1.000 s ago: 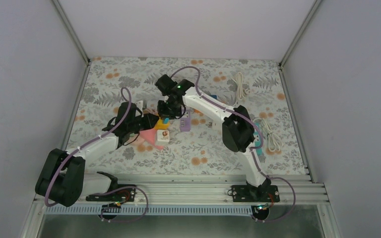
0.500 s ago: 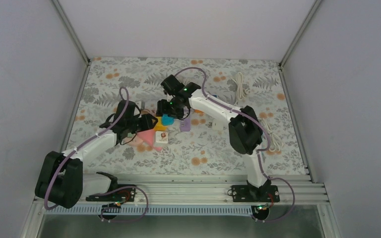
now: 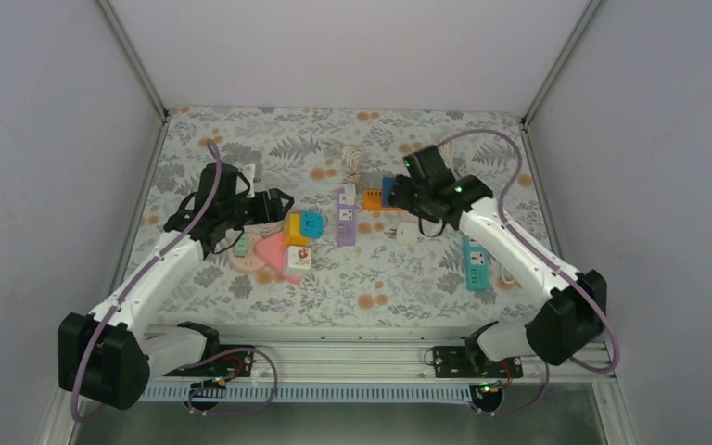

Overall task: Insert the plug
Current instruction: Insert the plug into the socket, then move the socket, then pick up the plug from the center of the board, then insert the plug into the socket.

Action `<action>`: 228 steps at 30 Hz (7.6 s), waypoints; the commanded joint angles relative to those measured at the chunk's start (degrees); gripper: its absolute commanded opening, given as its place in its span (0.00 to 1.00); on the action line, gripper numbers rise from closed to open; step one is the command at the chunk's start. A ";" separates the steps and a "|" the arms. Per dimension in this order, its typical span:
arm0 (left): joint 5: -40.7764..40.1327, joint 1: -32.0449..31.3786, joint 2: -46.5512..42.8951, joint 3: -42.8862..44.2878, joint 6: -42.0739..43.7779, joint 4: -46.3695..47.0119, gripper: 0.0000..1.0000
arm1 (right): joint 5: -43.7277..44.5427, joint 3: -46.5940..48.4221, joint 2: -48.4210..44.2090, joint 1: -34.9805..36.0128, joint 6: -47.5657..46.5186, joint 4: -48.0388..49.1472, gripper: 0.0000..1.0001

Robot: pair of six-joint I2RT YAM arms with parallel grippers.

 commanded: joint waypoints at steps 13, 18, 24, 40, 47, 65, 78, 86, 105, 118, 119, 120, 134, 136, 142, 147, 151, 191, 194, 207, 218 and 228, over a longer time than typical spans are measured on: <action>14.08 0.04 -1.11 3.11 3.68 8.08 0.83 | 8.96 -24.57 -3.36 -30.58 -4.31 4.29 1.00; 15.00 0.02 0.36 3.67 4.31 8.02 0.83 | -3.07 -26.71 -1.13 -33.55 -8.01 8.29 1.00; 15.43 0.01 0.57 3.51 4.31 8.22 0.83 | -14.75 -29.21 0.91 -33.99 -9.77 11.49 1.00; 12.87 0.03 -1.77 1.56 3.60 7.82 0.83 | 9.46 -16.07 1.76 -19.85 -7.35 1.66 0.91; 11.22 0.09 -2.52 1.51 2.67 8.47 0.84 | 8.59 -10.10 9.83 -11.49 -6.59 0.40 0.91; 12.63 -0.69 -1.57 1.64 2.05 8.44 0.84 | 2.98 -9.59 23.33 -6.59 -3.79 11.79 0.79; 11.95 -5.98 0.97 0.65 -2.40 13.18 0.85 | 0.97 -10.70 15.37 -6.22 -0.94 9.25 0.49; 6.72 -15.00 7.56 -1.48 -16.10 26.55 0.86 | -17.01 -12.44 2.75 -5.33 5.23 15.97 0.50; 7.13 -23.55 18.55 4.09 -23.45 39.98 0.60 | -29.80 -15.02 -5.98 -3.56 14.67 27.34 0.53; 2.66 -26.20 18.23 8.65 -22.68 28.51 0.03 | -28.09 -15.96 -7.65 -3.28 15.74 28.07 0.70; 3.53 -26.07 17.79 8.90 -22.55 28.50 0.03 | -27.81 -16.37 -8.66 -3.39 15.31 28.71 0.76; 4.73 -25.89 17.31 9.20 -22.45 28.43 0.02 | -27.76 -16.87 -9.82 -3.54 14.67 29.79 0.81; 30.88 -20.69 7.43 12.38 -34.33 41.63 0.03 | -38.61 -28.18 -26.51 -3.98 14.73 63.65 0.55; 32.64 -20.64 7.01 12.54 -36.53 45.09 0.03 | -40.14 -28.02 -26.71 -3.81 15.76 66.13 0.45; 34.22 -20.64 5.91 13.85 -37.34 46.68 0.20 | -44.55 -25.36 -25.01 -3.65 17.47 68.17 0.13; 32.30 -20.48 3.33 12.91 -34.49 45.11 0.37 | -42.34 -24.15 -26.10 -3.89 17.76 66.75 0.04; 31.82 -20.47 2.74 11.30 -34.53 46.25 0.29 | -41.89 -23.47 -26.25 -3.85 17.94 66.77 0.03; 32.36 -20.27 6.63 7.14 -41.34 53.62 0.08 | -45.06 -23.17 -21.46 -2.12 16.67 66.15 0.36; 32.41 -20.29 6.88 6.86 -41.51 53.38 0.09 | -46.37 -22.21 -20.44 -2.07 16.65 64.45 0.36; 26.86 -19.11 4.21 5.74 -30.46 34.63 0.60 | -42.66 -17.31 -19.27 -5.37 13.92 39.62 0.03; 3.67 -15.59 -7.56 -2.37 -14.66 8.72 0.87 | -29.02 -13.40 -9.34 -27.28 -1.12 -6.24 0.03; 3.21 -14.11 -7.21 -4.72 -12.21 7.15 0.87 | -16.79 -11.76 -1.70 -35.76 -7.13 -14.08 0.03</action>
